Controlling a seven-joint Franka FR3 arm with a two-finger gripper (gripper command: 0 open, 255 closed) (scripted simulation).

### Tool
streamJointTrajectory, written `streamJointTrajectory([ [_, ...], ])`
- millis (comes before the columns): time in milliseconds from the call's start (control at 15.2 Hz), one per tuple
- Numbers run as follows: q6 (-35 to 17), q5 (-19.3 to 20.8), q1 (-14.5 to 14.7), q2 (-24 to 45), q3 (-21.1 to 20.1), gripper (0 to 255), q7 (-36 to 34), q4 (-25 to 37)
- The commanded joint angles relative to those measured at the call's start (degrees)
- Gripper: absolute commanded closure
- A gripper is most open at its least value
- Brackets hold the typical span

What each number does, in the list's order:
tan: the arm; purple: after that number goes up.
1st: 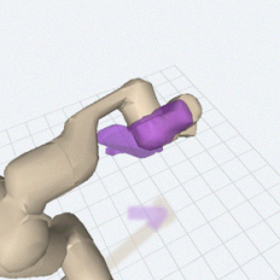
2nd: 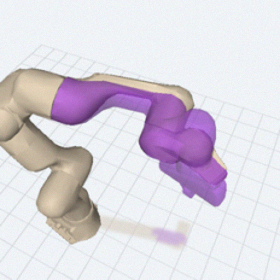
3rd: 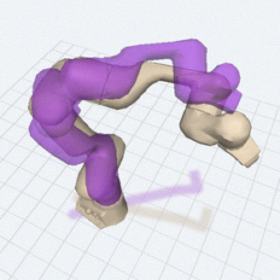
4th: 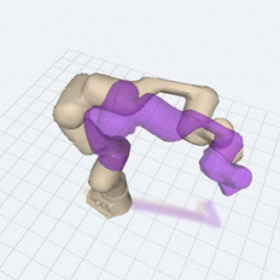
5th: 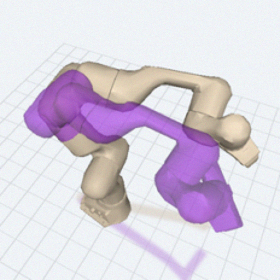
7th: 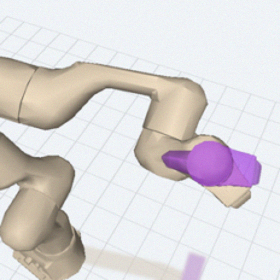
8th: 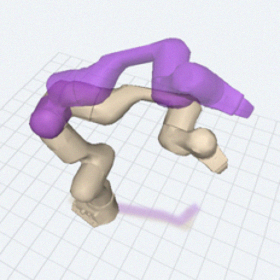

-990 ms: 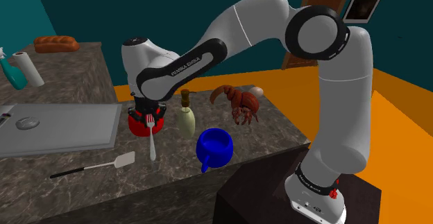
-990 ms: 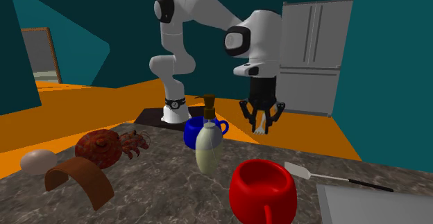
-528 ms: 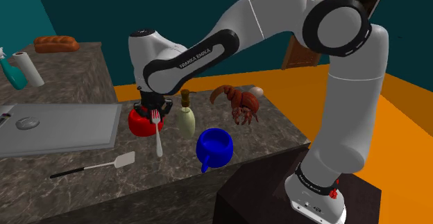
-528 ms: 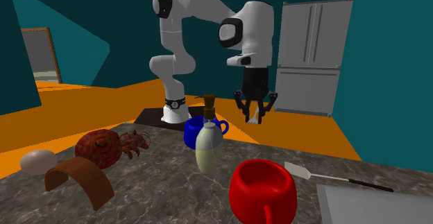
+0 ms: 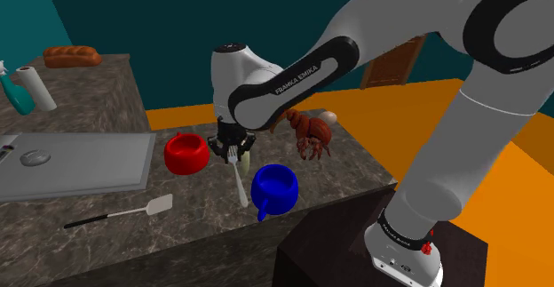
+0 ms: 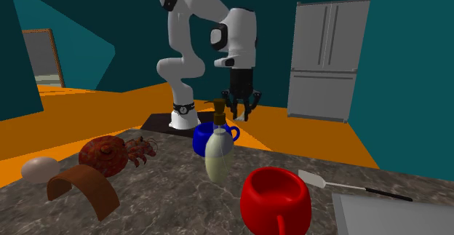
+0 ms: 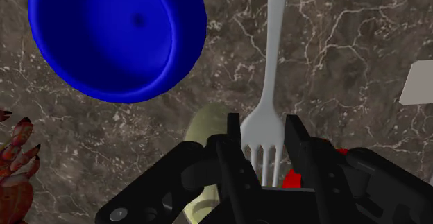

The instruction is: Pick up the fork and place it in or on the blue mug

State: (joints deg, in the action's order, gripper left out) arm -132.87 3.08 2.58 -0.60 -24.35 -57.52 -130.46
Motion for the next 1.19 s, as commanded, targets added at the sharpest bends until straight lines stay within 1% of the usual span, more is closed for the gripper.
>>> streamJointTrajectory([
  [0, -0.8, -2.7, -0.3, -4.8, 0.4, 255, 2.5, -5.0],
  [330, -1.3, -8.5, 0.9, -16.6, 2.7, 255, 8.3, -16.7],
  [528, -0.6, -10.8, 2.1, -23.1, 4.5, 255, 10.9, -22.6],
  [1122, -9.5, -9.7, 1.3, -17.2, 3.1, 255, 9.6, -25.6],
])
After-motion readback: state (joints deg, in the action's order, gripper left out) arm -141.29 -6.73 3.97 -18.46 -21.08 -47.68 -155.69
